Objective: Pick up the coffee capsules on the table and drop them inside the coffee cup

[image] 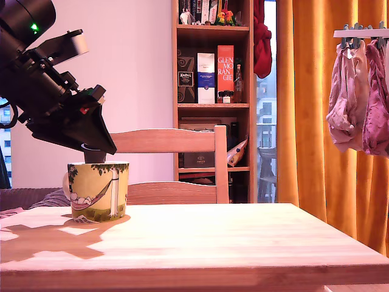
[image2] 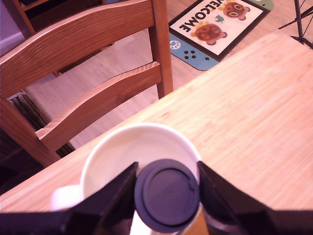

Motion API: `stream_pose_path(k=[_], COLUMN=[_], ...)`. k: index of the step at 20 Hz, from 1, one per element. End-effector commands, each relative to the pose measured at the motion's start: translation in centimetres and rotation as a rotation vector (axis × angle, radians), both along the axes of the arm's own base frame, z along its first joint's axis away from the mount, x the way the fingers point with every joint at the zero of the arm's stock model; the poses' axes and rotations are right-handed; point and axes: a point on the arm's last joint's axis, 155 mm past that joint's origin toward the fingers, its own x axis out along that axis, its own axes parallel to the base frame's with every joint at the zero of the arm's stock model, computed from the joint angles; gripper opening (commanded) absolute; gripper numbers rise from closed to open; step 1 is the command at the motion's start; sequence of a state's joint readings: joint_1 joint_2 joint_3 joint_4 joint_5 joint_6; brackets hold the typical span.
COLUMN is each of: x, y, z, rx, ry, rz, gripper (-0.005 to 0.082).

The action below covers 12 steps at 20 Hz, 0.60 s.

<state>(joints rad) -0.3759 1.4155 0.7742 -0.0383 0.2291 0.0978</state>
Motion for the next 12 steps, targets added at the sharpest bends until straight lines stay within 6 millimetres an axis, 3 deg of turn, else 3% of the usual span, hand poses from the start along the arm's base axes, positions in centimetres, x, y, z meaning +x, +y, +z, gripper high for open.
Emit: stream_pose_path(k=[1, 12], x=[0.1, 1.0], y=[0.1, 1.6], z=[-0.2, 0.0], rx=[0.004, 0.026], ry=[-0.002, -0.032], rz=[-0.003, 0.022], gripper=[0.0195, 0.0195])
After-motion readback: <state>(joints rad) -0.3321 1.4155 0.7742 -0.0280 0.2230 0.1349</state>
